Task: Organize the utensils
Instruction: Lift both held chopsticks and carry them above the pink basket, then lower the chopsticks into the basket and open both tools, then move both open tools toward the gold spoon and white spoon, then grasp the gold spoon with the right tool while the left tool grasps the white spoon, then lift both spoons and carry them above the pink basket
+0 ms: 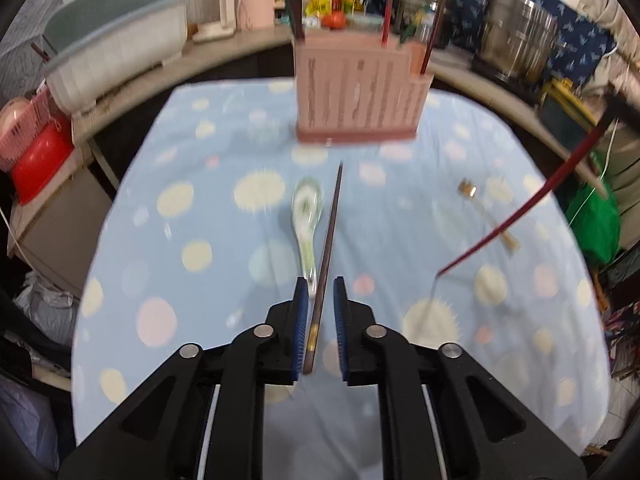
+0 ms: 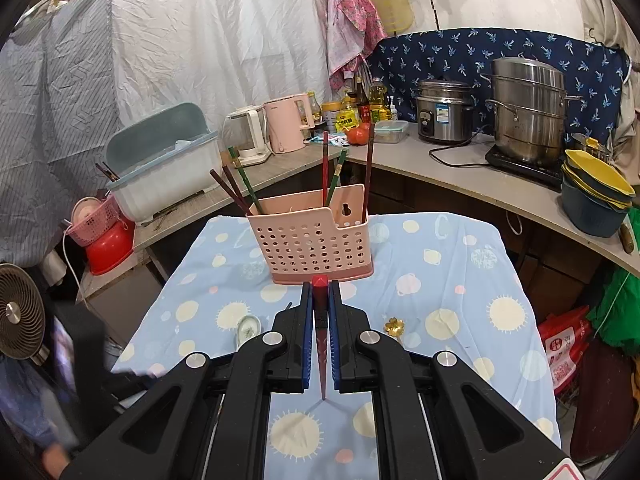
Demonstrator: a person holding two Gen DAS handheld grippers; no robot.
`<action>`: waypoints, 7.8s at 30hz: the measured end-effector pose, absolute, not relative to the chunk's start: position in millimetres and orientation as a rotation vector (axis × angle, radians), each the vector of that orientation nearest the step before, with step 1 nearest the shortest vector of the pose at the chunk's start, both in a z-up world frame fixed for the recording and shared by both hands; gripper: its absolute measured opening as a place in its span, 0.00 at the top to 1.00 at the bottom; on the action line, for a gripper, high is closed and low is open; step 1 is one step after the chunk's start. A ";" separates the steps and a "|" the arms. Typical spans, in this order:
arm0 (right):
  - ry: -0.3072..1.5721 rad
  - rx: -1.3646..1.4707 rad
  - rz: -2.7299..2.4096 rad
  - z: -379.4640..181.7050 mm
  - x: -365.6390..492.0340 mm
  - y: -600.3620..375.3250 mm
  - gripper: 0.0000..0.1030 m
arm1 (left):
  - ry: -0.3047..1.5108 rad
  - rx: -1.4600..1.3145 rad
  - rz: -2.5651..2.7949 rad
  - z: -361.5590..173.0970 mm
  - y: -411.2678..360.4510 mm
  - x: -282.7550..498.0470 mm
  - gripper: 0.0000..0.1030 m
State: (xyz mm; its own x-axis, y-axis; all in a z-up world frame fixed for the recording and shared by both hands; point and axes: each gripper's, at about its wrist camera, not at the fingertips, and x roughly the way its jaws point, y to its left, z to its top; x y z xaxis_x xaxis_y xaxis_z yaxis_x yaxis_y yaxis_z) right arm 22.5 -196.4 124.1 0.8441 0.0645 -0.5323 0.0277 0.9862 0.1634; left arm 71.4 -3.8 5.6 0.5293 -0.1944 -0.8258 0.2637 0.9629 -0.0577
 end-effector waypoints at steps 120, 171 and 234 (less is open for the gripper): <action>0.621 0.209 0.016 110.0 134.3 -217.6 0.54 | 0.676 0.092 -0.132 119.4 -25.8 187.6 0.55; 0.930 0.178 -0.166 -56.6 79.7 -261.8 0.91 | 1.040 -0.021 -0.240 -55.4 -9.8 131.4 0.90; 0.583 0.108 0.064 175.4 243.8 -191.9 0.98 | 0.629 0.095 -0.232 194.1 -67.5 277.0 0.94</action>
State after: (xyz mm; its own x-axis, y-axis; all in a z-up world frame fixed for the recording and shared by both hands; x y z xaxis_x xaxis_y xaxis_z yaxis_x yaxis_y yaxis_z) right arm 243.8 -191.9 175.4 0.8329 0.0912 -0.5458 -0.0299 0.9923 0.1201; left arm 277.0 -67.5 194.1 0.7838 -0.1860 -0.5925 0.2437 0.9697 0.0179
